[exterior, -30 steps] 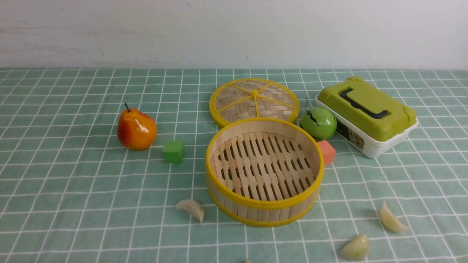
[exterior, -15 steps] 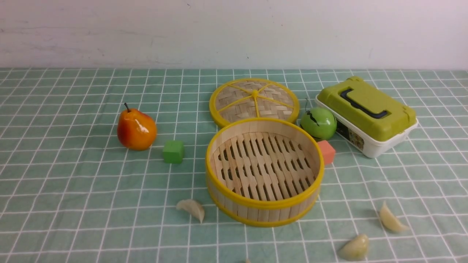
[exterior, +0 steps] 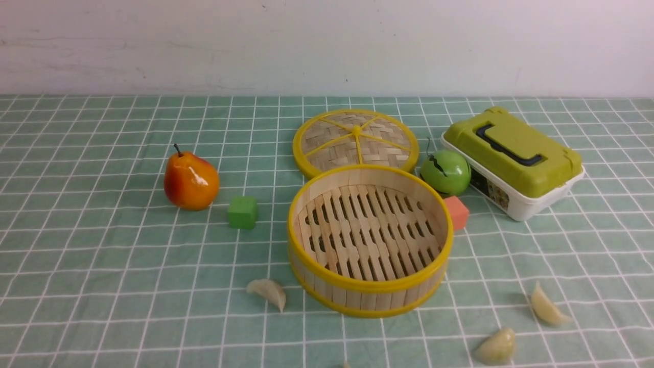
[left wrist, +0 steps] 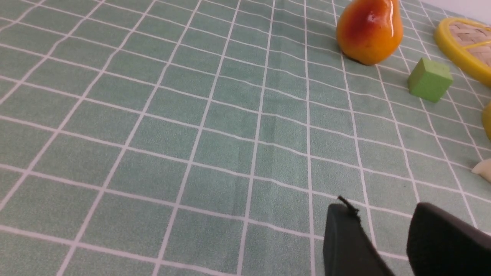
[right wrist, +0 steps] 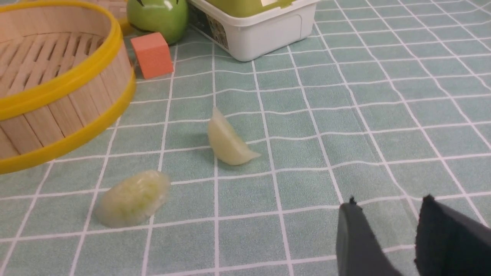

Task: Put the dumplings into the steamer on the table with the blue tablecloth.
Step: 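Reach for and grasp a dumpling on the table with the left gripper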

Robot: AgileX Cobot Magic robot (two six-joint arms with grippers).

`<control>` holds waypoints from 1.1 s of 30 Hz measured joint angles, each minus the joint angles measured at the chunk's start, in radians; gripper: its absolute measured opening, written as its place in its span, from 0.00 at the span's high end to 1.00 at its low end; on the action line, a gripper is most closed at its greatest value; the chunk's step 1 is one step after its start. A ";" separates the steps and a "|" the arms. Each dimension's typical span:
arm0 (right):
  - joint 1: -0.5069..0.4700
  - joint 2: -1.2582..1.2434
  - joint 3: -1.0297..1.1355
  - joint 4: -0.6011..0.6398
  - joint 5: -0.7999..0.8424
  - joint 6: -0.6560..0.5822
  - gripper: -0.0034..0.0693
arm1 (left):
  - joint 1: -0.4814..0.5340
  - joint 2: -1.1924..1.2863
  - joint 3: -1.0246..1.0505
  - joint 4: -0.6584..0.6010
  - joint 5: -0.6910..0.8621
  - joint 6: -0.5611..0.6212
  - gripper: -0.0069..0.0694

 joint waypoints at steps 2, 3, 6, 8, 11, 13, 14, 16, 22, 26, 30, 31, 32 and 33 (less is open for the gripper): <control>0.000 0.000 0.000 0.000 0.000 0.000 0.62 | 0.000 0.000 0.000 0.000 0.000 0.000 0.60; 0.000 0.000 0.000 0.000 0.000 0.000 0.62 | 0.000 0.000 0.000 0.000 0.000 0.000 0.60; 0.000 0.000 0.000 0.000 0.000 0.000 0.62 | 0.000 0.000 0.000 0.000 0.000 0.000 0.60; 0.000 0.000 0.000 0.000 0.000 0.000 0.62 | 0.000 0.000 0.000 0.000 0.000 0.000 0.60; 0.000 0.000 0.000 0.000 0.000 0.000 0.62 | 0.000 0.000 0.000 0.000 0.000 0.000 0.60; 0.000 0.000 0.000 0.000 0.000 0.000 0.62 | 0.000 0.000 0.000 0.000 0.000 0.000 0.60; 0.000 0.000 0.000 0.000 0.000 0.000 0.62 | 0.000 0.000 0.000 0.000 0.000 0.000 0.60; 0.000 0.000 0.000 0.000 0.000 0.000 0.62 | 0.000 0.000 0.000 0.007 -0.004 0.000 0.60; 0.000 0.000 0.000 0.000 0.000 0.000 0.62 | 0.000 0.000 0.000 -0.187 -0.087 -0.156 0.60; 0.000 0.000 0.000 0.080 -0.006 0.005 0.62 | 0.000 0.000 0.000 -0.557 -0.101 -0.419 0.60; 0.000 0.000 0.005 0.333 -0.032 0.111 0.62 | 0.000 0.000 0.000 -0.747 -0.106 -0.545 0.60; 0.000 0.000 0.007 0.371 -0.033 0.120 0.62 | 0.000 0.000 0.000 -0.758 -0.107 -0.548 0.60; 0.000 0.000 0.009 0.512 -0.048 0.188 0.62 | 0.000 0.000 0.000 -0.788 -0.109 -0.562 0.60; 0.000 0.000 0.009 0.591 -0.060 0.215 0.62 | 0.000 0.000 0.000 -0.803 -0.109 -0.564 0.60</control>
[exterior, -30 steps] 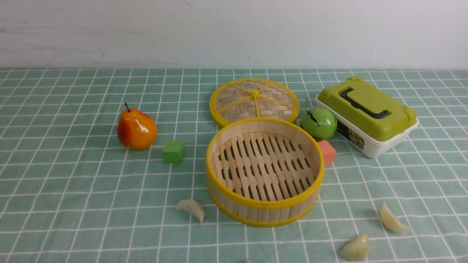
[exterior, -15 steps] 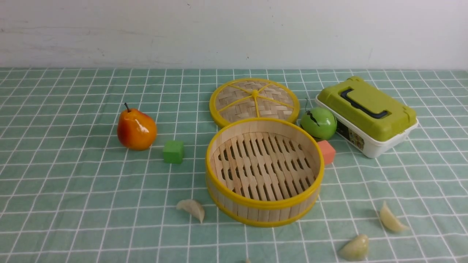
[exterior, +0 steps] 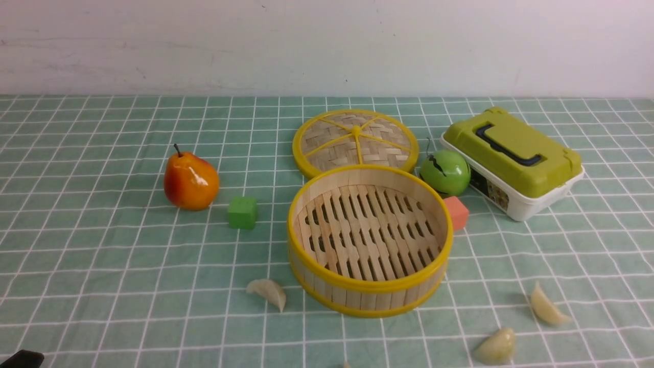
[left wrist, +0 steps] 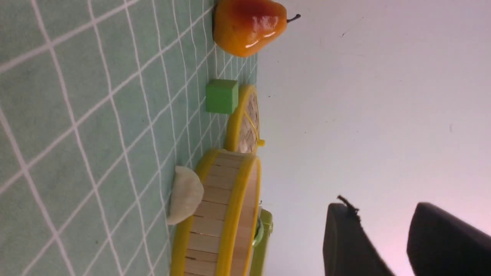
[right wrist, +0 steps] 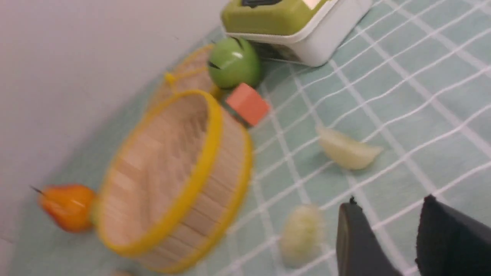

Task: Put the dumplings into the steamer on the table with the blue tablecloth.
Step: 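Reach for and grasp a dumpling on the table with the left gripper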

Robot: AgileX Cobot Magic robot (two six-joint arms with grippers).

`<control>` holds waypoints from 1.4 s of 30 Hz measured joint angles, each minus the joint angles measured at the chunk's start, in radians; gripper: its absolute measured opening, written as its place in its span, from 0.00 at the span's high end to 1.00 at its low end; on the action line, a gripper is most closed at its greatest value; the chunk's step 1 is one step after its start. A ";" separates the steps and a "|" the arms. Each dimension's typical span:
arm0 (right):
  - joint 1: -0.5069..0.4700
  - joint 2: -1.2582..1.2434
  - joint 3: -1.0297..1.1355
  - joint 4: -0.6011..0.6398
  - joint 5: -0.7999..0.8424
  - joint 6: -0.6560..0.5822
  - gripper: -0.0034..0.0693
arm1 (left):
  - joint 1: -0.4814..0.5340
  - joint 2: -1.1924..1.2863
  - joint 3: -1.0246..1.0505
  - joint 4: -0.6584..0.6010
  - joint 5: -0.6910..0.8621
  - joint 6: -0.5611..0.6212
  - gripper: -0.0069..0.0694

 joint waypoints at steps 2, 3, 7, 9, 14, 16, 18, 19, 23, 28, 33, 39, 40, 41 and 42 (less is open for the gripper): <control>0.000 0.000 0.000 0.113 -0.016 0.028 0.62 | 0.000 0.000 0.000 -0.018 0.009 -0.001 0.60; 0.000 0.000 0.000 0.157 -0.020 0.038 0.62 | 0.000 0.000 0.000 -0.024 0.016 0.004 0.60; 0.000 0.000 0.000 0.209 -0.039 0.040 0.62 | 0.000 0.000 -0.024 -0.037 0.078 0.110 0.60; 0.000 0.000 0.000 0.201 -0.070 0.022 0.62 | 0.000 0.000 -0.070 -0.038 0.108 0.232 0.60; 0.000 0.000 -0.001 0.192 -0.139 -0.096 0.63 | 0.000 0.013 -0.239 -0.037 0.178 0.590 0.63; 0.000 0.000 -0.022 0.190 -0.140 -0.169 0.66 | 0.000 0.076 -0.312 -0.015 0.264 0.680 0.68; 0.000 0.015 -0.059 0.187 -0.136 -0.229 0.71 | 0.000 0.175 -0.385 0.034 0.366 0.731 0.76; 0.000 0.040 -0.088 0.185 -0.133 -0.277 0.76 | 0.000 0.235 -0.424 0.069 0.416 0.757 0.80; 0.000 0.224 -0.218 0.180 -0.127 -0.472 0.96 | 0.000 0.463 -0.582 0.240 0.554 0.841 0.93; 0.000 0.484 -0.391 0.176 -0.019 -0.650 0.98 | -0.089 0.669 -0.717 0.461 0.656 0.860 0.93; 0.000 0.727 -0.547 0.181 0.266 -0.810 0.98 | -0.362 0.881 -0.826 0.678 0.741 0.787 0.93; 0.000 0.841 -0.569 0.391 0.329 -0.918 0.98 | -0.570 1.154 -0.967 0.855 0.698 0.623 0.77; 0.000 0.843 -0.569 0.419 0.331 -0.941 0.98 | -0.581 1.201 -0.984 0.864 0.669 0.600 0.71; 0.000 0.843 -0.569 0.450 0.336 -0.971 0.98 | -0.589 1.239 -0.996 0.866 0.644 0.573 0.66; 0.000 0.844 -0.569 0.477 0.349 -0.999 0.97 | -0.595 1.293 -1.011 0.866 0.604 0.528 0.58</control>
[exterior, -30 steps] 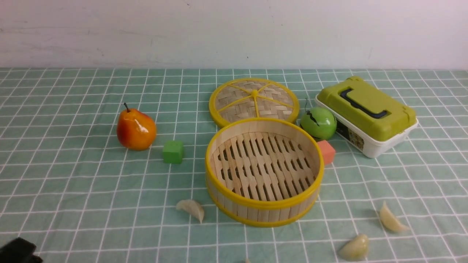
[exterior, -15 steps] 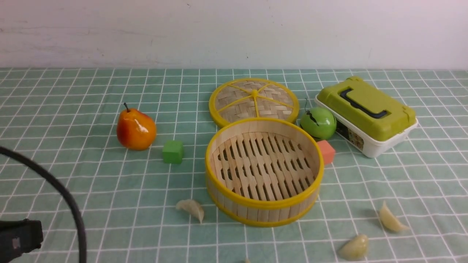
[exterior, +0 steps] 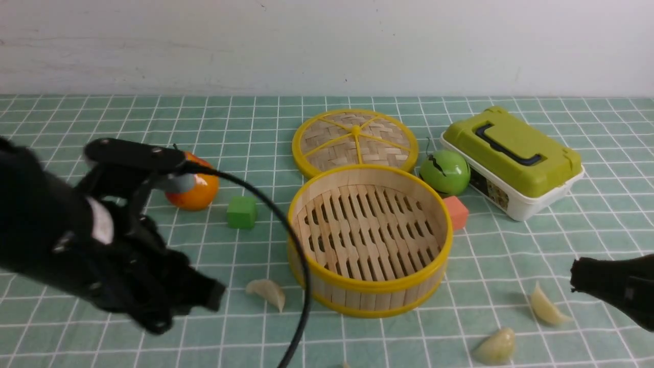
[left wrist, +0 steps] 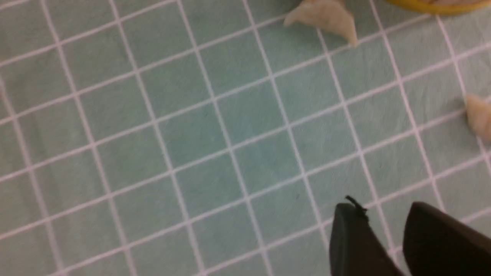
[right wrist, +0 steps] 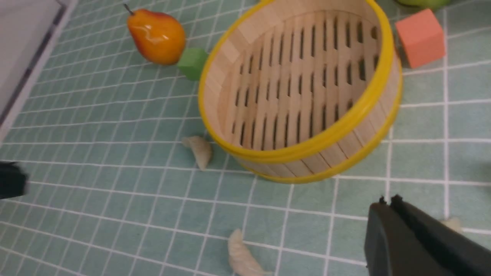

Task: Put the dumplings into the steamer on the table with the blue tablecloth.
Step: 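Reach for and grasp a dumpling on the table with the left gripper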

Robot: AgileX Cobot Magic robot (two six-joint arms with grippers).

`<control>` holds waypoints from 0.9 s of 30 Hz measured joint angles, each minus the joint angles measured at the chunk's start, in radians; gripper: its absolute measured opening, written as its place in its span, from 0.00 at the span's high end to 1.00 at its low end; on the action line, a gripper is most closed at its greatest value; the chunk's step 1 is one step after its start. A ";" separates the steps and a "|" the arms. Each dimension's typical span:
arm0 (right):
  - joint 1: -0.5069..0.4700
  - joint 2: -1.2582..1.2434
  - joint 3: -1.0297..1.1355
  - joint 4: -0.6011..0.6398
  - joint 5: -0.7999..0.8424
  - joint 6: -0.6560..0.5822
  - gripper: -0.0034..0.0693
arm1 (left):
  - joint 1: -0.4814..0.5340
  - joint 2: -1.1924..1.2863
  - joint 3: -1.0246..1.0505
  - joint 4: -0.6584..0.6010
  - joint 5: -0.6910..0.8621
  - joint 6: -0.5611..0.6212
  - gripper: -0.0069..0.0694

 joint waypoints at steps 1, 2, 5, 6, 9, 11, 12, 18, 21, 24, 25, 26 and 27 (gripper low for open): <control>0.000 0.000 0.000 0.018 0.008 -0.022 0.97 | -0.002 0.028 -0.007 0.000 -0.021 -0.034 0.54; 0.001 0.000 0.000 0.037 0.028 -0.053 0.97 | -0.002 0.082 -0.021 0.000 -0.060 -0.079 0.46; 0.026 0.000 0.000 0.053 0.046 -0.109 0.97 | -0.002 0.194 -0.043 0.000 -0.144 -0.180 0.34; 0.043 0.000 0.000 0.056 0.047 -0.133 0.97 | -0.002 0.234 -0.049 0.000 -0.176 -0.209 0.30; 0.100 0.001 0.000 0.055 0.049 -0.206 0.97 | -0.002 0.348 -0.063 0.001 -0.255 -0.275 0.24; 0.137 0.001 0.000 0.049 0.050 -0.243 0.96 | -0.002 0.400 -0.068 0.001 -0.293 -0.305 0.23; 0.147 0.001 0.000 0.046 0.050 -0.257 0.96 | -0.002 0.415 -0.069 0.002 -0.307 -0.315 0.23; 0.226 0.002 0.000 0.022 0.047 -0.296 0.96 | -0.002 0.517 -0.070 0.004 -0.444 -0.360 0.23; 0.269 0.002 0.000 0.008 0.047 -0.297 0.95 | -0.002 0.552 -0.070 0.008 -0.496 -0.400 0.24; 0.284 0.002 0.000 0.004 0.047 -0.298 0.95 | -0.002 0.555 -0.075 0.011 -0.497 -0.419 0.33; 0.285 0.002 0.000 0.003 0.047 -0.298 0.95 | -0.002 0.555 -0.075 0.011 -0.496 -0.420 0.38; 0.285 0.002 0.000 0.002 0.046 -0.298 0.95 | -0.002 0.556 -0.075 0.011 -0.495 -0.422 0.43; 0.285 0.002 0.000 0.002 0.045 -0.298 0.95 | -0.002 0.556 -0.075 0.011 -0.495 -0.422 0.48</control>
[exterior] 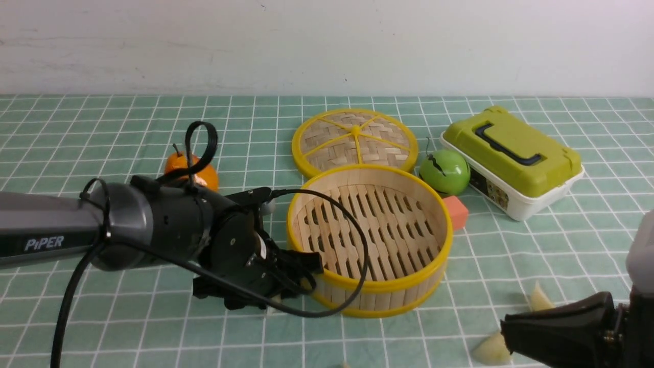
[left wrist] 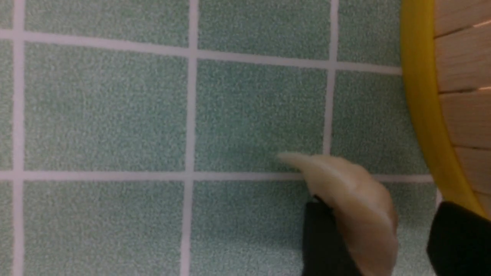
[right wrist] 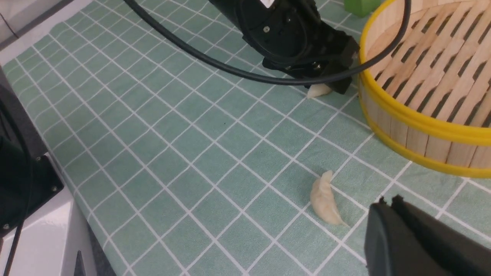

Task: Put the dumplings into the steamer on the table with the blue tablecloth.
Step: 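Reach for and grasp a dumpling on the table with the left gripper, then place the dumpling into the bamboo steamer basket with the left gripper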

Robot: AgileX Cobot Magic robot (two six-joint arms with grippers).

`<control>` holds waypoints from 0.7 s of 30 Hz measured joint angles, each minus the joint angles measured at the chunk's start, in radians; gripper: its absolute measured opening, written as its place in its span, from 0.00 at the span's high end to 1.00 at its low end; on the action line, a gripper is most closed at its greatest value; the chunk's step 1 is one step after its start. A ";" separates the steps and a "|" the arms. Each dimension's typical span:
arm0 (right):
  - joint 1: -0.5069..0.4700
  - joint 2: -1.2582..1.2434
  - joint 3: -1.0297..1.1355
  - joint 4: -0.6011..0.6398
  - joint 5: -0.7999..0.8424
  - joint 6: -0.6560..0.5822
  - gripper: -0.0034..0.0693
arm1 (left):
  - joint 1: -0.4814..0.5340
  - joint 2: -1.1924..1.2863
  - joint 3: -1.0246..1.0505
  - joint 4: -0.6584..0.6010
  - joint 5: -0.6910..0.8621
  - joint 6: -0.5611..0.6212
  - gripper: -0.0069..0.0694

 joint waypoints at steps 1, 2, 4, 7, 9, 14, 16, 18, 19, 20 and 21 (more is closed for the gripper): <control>0.000 0.001 0.000 -0.003 0.000 0.000 0.95 | 0.000 0.001 0.000 0.000 0.000 0.000 0.55; 0.000 0.001 0.000 -0.005 0.000 0.000 0.95 | 0.000 0.001 0.000 0.001 0.001 0.000 0.63; 0.000 0.001 0.000 -0.007 -0.002 0.000 0.95 | 0.000 -0.001 -0.001 0.011 0.009 0.000 0.71; 0.000 0.001 0.000 -0.007 -0.002 0.000 0.94 | 0.000 -0.010 -0.001 0.042 0.036 0.010 0.71; 0.000 0.001 0.000 -0.007 -0.002 0.000 0.94 | 0.000 -0.032 -0.001 0.081 0.092 0.033 0.71; 0.000 0.001 0.000 -0.011 -0.001 0.000 0.94 | 0.000 -0.187 -0.011 0.190 0.210 0.102 0.71; 0.000 0.001 0.000 -0.011 0.002 0.000 0.94 | 0.000 -0.245 -0.046 0.194 0.245 0.134 0.71; 0.000 0.001 0.000 -0.005 0.009 0.004 0.94 | -0.007 -0.278 -0.110 0.181 0.276 0.180 0.71; 0.000 -0.003 0.000 0.004 0.017 0.010 0.94 | -0.017 -0.281 -0.157 0.169 0.299 0.214 0.71; 0.000 -0.010 -0.001 0.020 0.032 0.028 0.94 | -0.034 -0.275 -0.221 0.148 0.330 0.259 0.71; 0.000 -0.016 -0.005 0.025 0.041 0.036 0.93 | -0.044 -0.266 -0.255 0.135 0.348 0.278 0.71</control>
